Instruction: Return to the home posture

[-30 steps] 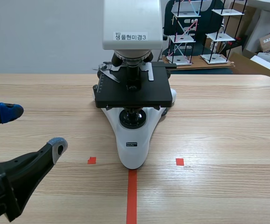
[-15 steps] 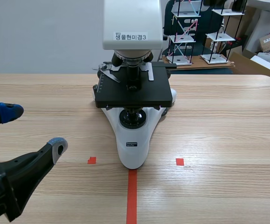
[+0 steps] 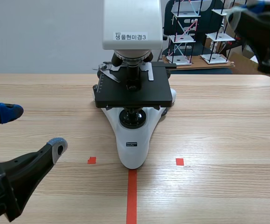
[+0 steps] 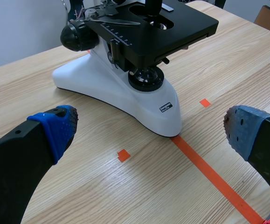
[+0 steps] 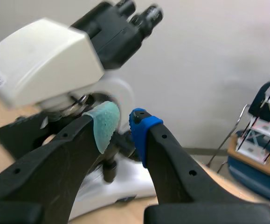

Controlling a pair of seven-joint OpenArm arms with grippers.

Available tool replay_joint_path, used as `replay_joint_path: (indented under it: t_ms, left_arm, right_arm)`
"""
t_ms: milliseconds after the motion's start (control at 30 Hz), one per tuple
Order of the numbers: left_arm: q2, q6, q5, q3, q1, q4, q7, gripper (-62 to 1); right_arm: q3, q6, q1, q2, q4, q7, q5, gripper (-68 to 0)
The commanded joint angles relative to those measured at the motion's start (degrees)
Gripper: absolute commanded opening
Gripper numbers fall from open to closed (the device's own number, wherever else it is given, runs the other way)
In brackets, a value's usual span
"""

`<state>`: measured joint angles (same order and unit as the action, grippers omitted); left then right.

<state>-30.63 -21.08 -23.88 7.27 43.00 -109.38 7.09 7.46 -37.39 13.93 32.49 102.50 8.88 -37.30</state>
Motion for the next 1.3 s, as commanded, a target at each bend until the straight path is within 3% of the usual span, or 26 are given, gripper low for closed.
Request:
replay_joint_path:
  t_ms: [0, 67, 233, 300, 467, 633, 1267]
  left_arm:
    - [0.0, -0.1, -0.4, -0.2, 0.0, -0.9, 0.8, 1.4]
    - [0.0, -0.1, -0.4, -0.2, 0.0, -0.9, 0.8, 1.4]
    - [0.0, -0.1, -0.4, -0.2, 0.0, -0.9, 0.8, 1.4]
    - [0.0, -0.1, -0.4, -0.2, 0.0, -0.9, 0.8, 1.4]
    - [0.0, -0.1, -0.4, -0.2, 0.0, -0.9, 0.8, 1.4]
    - [0.0, -0.1, -0.4, -0.2, 0.0, -0.9, 0.8, 1.4]
    - [0.0, -0.1, -0.4, -0.2, 0.0, -0.9, 0.8, 1.4]
  right_arm:
    - [1.7, 0.0, 3.1, -0.3, 0.7, 2.2, -0.4, -54.3]
    - [3.9, 0.0, 8.3, -1.6, 1.4, 3.7, -0.4, -49.7]
    - [8.2, 0.5, 17.9, -6.0, 1.6, 8.3, 1.3, -19.1]
    - [8.7, 0.5, 21.0, -7.4, 1.6, 10.7, 2.8, -12.9]
    - [8.6, 0.4, 27.4, -7.6, 1.7, 13.7, 7.8, -12.8]
    - [8.6, 0.3, 28.2, -7.6, 1.7, 14.2, 12.4, -12.8]
    - [8.6, 0.3, 28.1, -7.6, 1.7, 14.2, 15.1, -12.8]
